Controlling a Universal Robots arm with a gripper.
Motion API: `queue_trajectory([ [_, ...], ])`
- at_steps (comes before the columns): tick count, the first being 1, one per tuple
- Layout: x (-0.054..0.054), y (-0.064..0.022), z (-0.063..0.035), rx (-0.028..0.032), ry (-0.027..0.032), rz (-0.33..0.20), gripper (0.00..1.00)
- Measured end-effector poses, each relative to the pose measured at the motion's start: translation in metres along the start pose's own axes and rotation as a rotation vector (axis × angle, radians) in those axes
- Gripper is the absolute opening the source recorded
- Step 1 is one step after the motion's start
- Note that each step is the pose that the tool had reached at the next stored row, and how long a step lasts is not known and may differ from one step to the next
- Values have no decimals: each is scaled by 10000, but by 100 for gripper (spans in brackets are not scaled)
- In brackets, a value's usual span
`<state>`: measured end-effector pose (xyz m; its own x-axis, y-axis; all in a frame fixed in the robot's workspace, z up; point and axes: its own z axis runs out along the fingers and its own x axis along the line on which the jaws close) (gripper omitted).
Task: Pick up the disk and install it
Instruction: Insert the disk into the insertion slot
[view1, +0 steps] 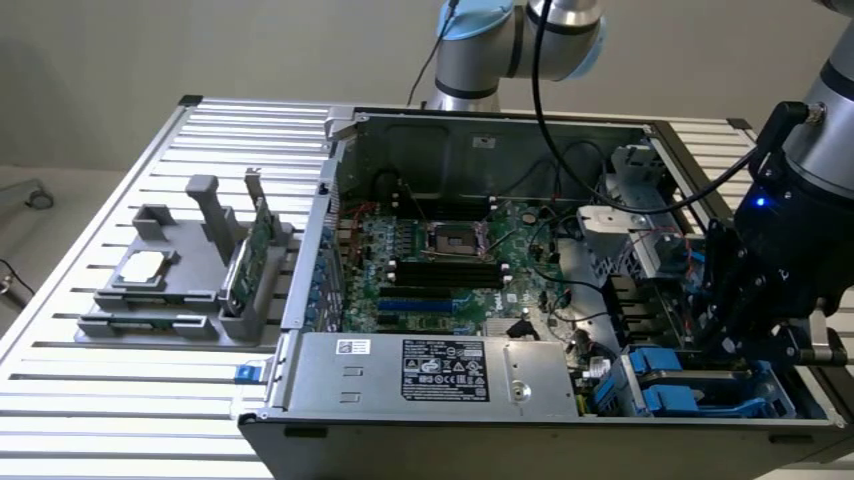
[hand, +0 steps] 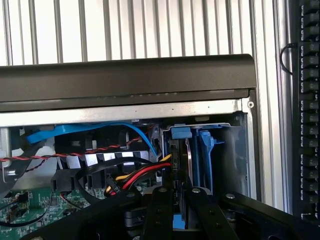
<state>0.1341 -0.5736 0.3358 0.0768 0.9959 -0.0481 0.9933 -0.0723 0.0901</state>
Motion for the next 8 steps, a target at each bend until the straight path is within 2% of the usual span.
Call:
queue_trajectory([
  [4, 0, 0, 0, 4, 0, 0, 16],
  [8, 0, 0, 0, 34, -3, -2, 16],
])
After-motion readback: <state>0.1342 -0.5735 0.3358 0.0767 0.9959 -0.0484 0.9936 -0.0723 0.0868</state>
